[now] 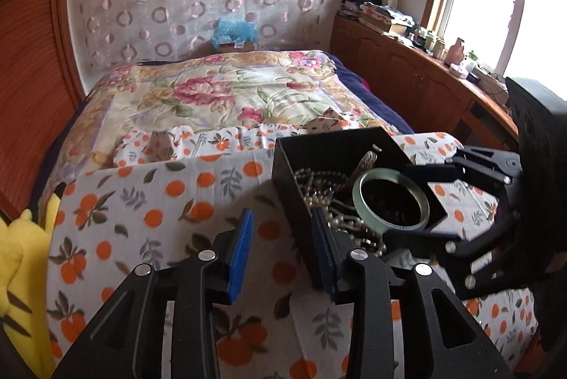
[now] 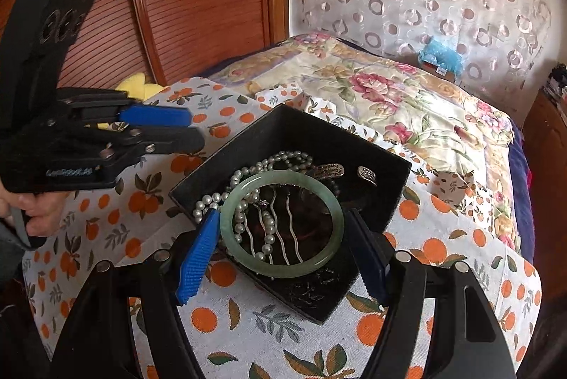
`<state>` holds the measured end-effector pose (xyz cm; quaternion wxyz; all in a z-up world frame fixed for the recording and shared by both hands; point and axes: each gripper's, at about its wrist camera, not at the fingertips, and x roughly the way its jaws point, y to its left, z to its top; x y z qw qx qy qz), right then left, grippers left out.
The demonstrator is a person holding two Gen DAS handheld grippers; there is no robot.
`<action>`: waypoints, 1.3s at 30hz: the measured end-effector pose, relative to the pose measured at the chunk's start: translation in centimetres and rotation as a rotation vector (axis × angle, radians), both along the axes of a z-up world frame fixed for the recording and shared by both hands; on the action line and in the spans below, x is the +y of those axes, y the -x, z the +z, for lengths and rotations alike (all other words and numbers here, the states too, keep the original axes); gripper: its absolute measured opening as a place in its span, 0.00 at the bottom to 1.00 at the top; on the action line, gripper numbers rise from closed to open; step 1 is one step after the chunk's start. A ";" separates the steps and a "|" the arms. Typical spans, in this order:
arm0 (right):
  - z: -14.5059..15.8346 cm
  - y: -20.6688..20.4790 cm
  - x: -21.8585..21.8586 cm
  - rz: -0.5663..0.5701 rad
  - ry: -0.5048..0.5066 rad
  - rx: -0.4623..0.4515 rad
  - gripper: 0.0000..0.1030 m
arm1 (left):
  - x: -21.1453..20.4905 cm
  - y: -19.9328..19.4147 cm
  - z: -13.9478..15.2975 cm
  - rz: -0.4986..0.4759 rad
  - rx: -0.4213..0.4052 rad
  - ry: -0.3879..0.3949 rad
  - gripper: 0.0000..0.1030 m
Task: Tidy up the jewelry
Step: 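Open the left tool to drop the pearls into the box while the right tool releases the bangle, then move both open tools back to the small rings on the cover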
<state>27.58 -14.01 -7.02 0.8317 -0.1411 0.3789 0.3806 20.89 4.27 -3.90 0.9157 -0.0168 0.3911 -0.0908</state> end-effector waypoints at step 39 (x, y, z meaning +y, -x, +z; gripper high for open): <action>0.7 8.7 -8.6 -0.172 -0.071 -0.018 0.72 | -2.5 7.2 -1.9 -0.050 0.006 -0.047 0.83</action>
